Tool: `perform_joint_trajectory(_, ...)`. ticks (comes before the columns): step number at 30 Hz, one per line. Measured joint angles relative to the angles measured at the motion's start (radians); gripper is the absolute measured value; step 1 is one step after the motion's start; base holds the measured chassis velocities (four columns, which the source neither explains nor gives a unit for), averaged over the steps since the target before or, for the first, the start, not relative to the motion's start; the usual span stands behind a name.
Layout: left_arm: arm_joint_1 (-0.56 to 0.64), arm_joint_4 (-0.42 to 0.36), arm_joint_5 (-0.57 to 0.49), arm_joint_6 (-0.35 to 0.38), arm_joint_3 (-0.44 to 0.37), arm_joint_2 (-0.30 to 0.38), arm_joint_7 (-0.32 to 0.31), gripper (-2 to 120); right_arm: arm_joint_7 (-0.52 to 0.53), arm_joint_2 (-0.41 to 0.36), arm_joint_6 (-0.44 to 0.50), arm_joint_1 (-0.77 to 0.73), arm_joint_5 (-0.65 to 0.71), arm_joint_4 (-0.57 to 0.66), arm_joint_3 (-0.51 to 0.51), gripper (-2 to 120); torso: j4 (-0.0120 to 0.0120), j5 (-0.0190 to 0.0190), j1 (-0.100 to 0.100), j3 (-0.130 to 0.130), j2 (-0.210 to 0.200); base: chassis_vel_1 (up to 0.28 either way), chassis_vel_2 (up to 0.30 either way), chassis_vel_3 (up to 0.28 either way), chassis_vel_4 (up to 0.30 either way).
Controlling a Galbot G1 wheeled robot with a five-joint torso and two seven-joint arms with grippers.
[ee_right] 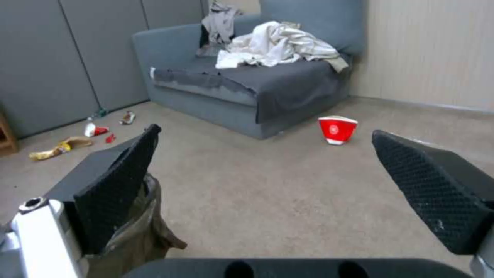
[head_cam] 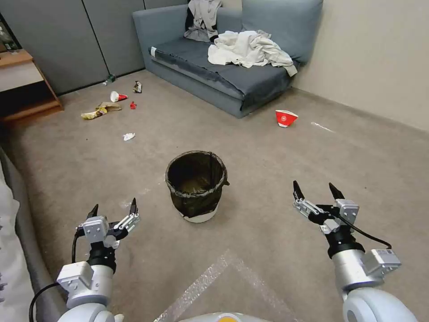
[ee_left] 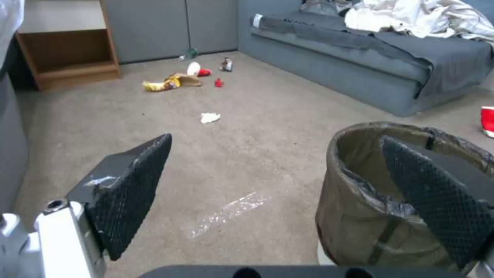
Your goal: Pick up the trash can from the floor.
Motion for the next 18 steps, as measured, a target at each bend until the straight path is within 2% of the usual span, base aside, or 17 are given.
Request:
perform_joint_trajectory(10,-0.002,-0.003,0.002,0.001,-0.002,-0.001,0.000,100,-0.019,0.004,0.010,0.000,0.000,-0.003,-0.001,100,0.0000,-0.0001,0.000,0.000,0.000,0.000,0.000,0.000,0.000)
perform_joint_trajectory(18,-0.014,0.008,0.000,0.003,-0.004,0.000,-0.005,100,-0.023,0.007,0.010,0.003,-0.002,-0.011,-0.004,100,0.0000,0.0000,0.000,0.000,0.000,-0.090,0.082,0.097,-0.074)
